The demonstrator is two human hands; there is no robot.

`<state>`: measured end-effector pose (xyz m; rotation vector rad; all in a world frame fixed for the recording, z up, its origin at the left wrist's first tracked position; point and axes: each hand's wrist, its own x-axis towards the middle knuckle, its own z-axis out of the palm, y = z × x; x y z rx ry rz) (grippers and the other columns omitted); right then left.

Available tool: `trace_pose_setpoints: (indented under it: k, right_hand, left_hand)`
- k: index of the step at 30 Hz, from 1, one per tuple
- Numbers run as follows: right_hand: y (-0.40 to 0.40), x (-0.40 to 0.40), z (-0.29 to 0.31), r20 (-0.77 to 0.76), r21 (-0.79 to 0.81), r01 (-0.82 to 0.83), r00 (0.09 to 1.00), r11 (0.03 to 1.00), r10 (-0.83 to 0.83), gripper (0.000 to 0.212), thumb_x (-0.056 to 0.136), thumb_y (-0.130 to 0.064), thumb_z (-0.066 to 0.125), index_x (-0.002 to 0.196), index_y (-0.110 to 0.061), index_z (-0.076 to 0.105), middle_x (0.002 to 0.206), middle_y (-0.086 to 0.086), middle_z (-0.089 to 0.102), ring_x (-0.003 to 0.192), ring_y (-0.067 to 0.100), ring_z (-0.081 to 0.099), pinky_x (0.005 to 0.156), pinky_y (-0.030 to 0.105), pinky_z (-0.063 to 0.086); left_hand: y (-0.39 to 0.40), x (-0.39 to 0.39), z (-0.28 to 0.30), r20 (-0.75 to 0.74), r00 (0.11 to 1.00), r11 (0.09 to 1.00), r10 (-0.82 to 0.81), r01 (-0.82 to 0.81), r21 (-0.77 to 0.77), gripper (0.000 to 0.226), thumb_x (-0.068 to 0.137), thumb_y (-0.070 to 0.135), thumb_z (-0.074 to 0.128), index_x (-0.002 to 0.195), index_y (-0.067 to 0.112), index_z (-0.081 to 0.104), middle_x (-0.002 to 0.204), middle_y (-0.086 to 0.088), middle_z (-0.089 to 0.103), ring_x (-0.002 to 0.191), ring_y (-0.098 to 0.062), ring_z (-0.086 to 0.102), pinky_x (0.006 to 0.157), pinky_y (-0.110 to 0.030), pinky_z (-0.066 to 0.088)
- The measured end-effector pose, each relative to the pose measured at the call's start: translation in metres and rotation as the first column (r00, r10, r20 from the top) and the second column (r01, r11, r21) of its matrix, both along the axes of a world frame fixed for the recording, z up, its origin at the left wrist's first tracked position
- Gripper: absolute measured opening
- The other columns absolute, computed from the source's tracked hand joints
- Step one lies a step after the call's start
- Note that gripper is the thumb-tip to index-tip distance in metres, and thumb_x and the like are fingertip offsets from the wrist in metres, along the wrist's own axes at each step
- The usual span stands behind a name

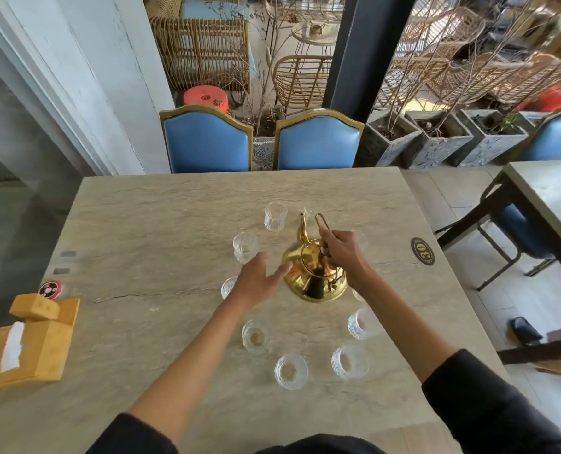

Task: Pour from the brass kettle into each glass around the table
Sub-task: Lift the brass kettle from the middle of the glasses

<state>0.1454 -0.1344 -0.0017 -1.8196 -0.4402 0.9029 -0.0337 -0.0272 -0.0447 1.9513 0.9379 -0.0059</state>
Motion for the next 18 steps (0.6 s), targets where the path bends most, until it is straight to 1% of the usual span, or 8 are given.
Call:
trace_pose_setpoints:
  k: [2,4,6,7,10,13,16,18]
  right_hand:
    - [-0.015,-0.005,0.02,0.037,0.033,-0.014,0.999,0.999,0.012,0.037,0.102,-0.034,0.053,0.073,-0.012,0.057,0.059,-0.004,0.047,0.045,0.005,0.042,0.043,0.02,0.036]
    - [-0.029,-0.01,0.039,0.076,0.05,-0.024,0.997,0.998,0.02,0.038,0.102,-0.035,0.053,0.074,-0.01,0.058,0.06,-0.002,0.048,0.046,0.005,0.042,0.043,0.019,0.036]
    - [-0.045,-0.015,0.056,0.11,0.052,-0.038,0.993,0.998,0.032,0.038,0.101,-0.036,0.054,0.078,-0.006,0.061,0.064,0.003,0.048,0.047,0.006,0.042,0.043,0.019,0.036]
    - [-0.053,-0.018,0.064,0.119,0.053,-0.043,0.992,0.998,0.037,0.038,0.102,-0.034,0.054,0.079,-0.004,0.061,0.065,0.005,0.048,0.046,0.006,0.042,0.043,0.019,0.036]
    - [-0.081,-0.028,0.082,0.134,0.047,-0.057,0.99,0.997,0.051,0.038,0.103,-0.031,0.053,0.08,-0.001,0.062,0.065,0.008,0.044,0.043,0.006,0.038,0.04,0.018,0.032]
    - [-0.111,-0.037,0.086,0.119,0.003,-0.085,0.989,0.996,0.084,0.04,0.103,-0.031,0.052,0.081,0.0,0.063,0.061,0.004,0.044,0.042,0.006,0.037,0.04,0.018,0.031]
    - [-0.145,-0.044,0.077,0.121,-0.06,-0.105,0.986,0.993,0.112,0.044,0.103,-0.034,0.051,0.081,0.001,0.065,0.059,0.002,0.046,0.043,0.007,0.038,0.041,0.02,0.032]
    - [-0.169,-0.048,0.07,0.127,-0.089,-0.102,0.985,0.991,0.113,0.044,0.103,-0.035,0.051,0.075,-0.004,0.065,0.056,0.0,0.047,0.043,0.008,0.038,0.041,0.02,0.032]
  left_hand:
    - [-0.009,0.012,0.01,0.072,0.997,0.997,0.042,-0.037,-0.065,0.119,0.077,0.097,0.043,0.152,0.005,0.047,0.139,-0.013,0.062,0.125,-0.025,0.059,0.09,-0.025,0.047]
    - [-0.021,0.022,0.016,0.089,0.996,0.995,0.029,-0.02,-0.099,0.108,0.086,0.084,0.052,0.155,0.002,0.044,0.141,-0.012,0.066,0.126,-0.026,0.067,0.091,-0.028,0.053]
    - [-0.036,0.029,0.018,0.095,0.995,0.988,0.037,-0.022,-0.155,0.098,0.083,0.088,0.056,0.143,0.01,0.052,0.118,-0.005,0.076,0.108,-0.02,0.075,0.084,-0.03,0.062]
    - [-0.044,0.032,0.017,0.085,0.995,0.982,0.055,-0.038,-0.187,0.095,0.081,0.092,0.058,0.137,0.015,0.054,0.113,-0.002,0.076,0.105,-0.019,0.075,0.086,-0.033,0.063]
    - [-0.075,0.036,0.017,0.037,0.994,0.971,0.101,-0.091,-0.223,0.081,0.081,0.088,0.063,0.124,0.021,0.053,0.112,0.001,0.071,0.104,-0.016,0.07,0.093,-0.036,0.06]
    - [-0.108,0.028,0.022,0.026,0.993,0.964,0.113,-0.103,-0.244,0.072,0.083,0.08,0.069,0.117,0.018,0.057,0.107,0.002,0.069,0.097,-0.011,0.066,0.086,-0.031,0.055]
    - [-0.144,0.017,0.017,0.025,0.996,0.95,0.09,-0.078,-0.303,0.069,0.085,0.077,0.071,0.119,0.02,0.054,0.114,0.006,0.065,0.105,-0.015,0.064,0.09,-0.031,0.051]
    - [-0.17,0.012,0.006,0.047,0.995,0.932,0.083,-0.061,-0.358,0.082,0.078,0.084,0.072,0.125,0.019,0.057,0.116,0.007,0.07,0.106,-0.014,0.071,0.096,-0.034,0.056]
